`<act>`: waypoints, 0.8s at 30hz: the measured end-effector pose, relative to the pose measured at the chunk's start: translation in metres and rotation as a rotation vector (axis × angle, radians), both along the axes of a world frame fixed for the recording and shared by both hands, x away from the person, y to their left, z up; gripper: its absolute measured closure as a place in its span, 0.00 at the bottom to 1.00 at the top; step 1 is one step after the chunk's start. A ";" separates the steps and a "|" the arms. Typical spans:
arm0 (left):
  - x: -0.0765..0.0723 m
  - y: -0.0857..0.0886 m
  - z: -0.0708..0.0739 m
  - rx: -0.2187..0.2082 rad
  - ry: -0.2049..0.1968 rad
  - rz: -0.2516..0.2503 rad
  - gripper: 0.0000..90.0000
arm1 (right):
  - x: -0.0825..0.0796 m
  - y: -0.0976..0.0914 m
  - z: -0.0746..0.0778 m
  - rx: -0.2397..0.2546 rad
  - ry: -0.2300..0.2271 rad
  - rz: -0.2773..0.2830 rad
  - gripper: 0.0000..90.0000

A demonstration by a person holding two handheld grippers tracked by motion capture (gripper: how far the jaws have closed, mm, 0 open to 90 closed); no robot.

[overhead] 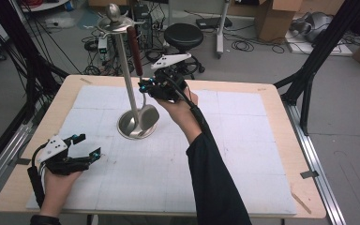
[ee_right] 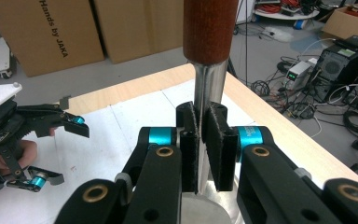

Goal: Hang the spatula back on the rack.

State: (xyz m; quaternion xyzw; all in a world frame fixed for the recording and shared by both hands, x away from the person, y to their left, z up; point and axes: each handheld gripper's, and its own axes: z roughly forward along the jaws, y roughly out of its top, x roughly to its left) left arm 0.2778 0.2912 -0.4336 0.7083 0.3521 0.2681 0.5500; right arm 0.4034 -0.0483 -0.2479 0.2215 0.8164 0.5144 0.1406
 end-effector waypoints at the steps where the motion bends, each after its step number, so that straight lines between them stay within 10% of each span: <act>1: 0.000 0.000 0.000 -0.002 0.001 0.000 0.20 | 0.000 0.000 0.000 0.003 0.003 -0.001 0.94; 12: 0.000 0.000 0.000 0.001 0.003 -0.001 0.20 | -0.009 -0.019 0.001 0.009 -0.024 -0.002 0.71; 24: 0.002 0.002 -0.001 -0.007 0.003 0.010 0.20 | -0.047 -0.101 -0.034 0.053 -0.042 -0.060 0.44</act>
